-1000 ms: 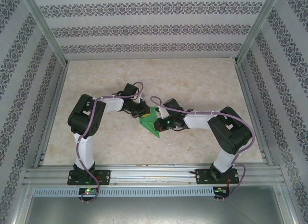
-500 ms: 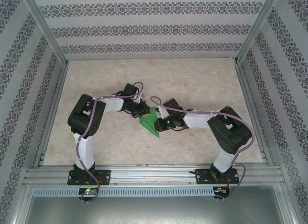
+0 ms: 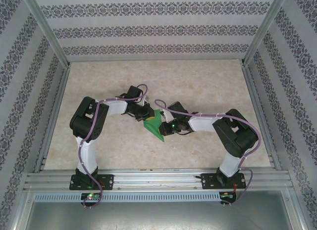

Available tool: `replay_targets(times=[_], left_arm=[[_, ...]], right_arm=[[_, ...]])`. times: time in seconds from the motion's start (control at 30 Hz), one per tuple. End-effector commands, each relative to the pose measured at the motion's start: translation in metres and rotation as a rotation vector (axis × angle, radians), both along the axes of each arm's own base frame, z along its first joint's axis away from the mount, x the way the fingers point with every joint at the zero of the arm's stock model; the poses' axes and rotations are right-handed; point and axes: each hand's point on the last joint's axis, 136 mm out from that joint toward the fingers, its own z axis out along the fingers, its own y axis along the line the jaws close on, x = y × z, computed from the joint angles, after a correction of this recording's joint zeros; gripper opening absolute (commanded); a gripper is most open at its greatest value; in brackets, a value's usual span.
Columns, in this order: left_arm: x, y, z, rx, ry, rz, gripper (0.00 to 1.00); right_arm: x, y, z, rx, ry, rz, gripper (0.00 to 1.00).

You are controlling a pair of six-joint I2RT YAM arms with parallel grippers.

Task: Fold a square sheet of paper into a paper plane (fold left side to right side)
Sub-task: Third fold the triangle at the center of the table.

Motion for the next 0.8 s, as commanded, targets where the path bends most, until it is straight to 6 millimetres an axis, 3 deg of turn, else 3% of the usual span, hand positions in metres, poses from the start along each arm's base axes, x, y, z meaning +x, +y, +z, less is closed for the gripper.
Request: replay_targets(times=[0.0, 0.3, 0.77], left_arm=[[-0.017, 0.008, -0.025, 0.070, 0.070, -0.012, 0.14], [-0.017, 0.008, -0.026, 0.071, 0.071, -0.011, 0.14], [-0.017, 0.008, -0.025, 0.068, 0.071, -0.012, 0.14]], right_arm=[[0.007, -0.003, -0.001, -0.022, -0.008, -0.014, 0.00], [0.007, 0.004, 0.014, 0.016, -0.028, 0.014, 0.00], [0.009, 0.001, 0.005, -0.019, -0.016, 0.000, 0.00]])
